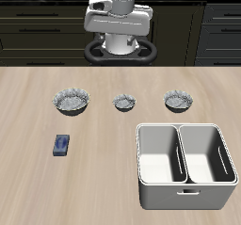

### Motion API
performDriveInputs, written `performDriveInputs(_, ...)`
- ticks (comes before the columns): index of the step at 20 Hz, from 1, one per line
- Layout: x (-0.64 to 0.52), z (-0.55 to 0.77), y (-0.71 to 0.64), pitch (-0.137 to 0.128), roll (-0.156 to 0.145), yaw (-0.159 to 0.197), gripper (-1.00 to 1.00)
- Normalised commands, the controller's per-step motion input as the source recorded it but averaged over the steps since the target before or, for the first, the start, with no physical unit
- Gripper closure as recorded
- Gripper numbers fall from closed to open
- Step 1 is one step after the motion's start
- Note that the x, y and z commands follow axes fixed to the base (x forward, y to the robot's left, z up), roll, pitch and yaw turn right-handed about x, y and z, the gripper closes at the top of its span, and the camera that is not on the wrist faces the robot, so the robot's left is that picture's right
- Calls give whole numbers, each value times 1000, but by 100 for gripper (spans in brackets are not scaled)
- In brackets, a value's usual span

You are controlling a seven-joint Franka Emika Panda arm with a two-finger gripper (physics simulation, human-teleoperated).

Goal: Stack the smallest bowl on the middle-sized bowl

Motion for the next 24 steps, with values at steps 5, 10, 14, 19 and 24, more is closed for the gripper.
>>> performDriveInputs(5,59,-249,35,23,6,0,-100)
performDriveInputs(10,39,-271,90,27,17,10,-100)
performDriveInputs(14,-62,-414,157,37,38,-8,-100)
performDriveInputs(19,-43,-285,99,23,31,-8,-100)
performDriveInputs(24,-17,-254,22,23,1,-11,-100)
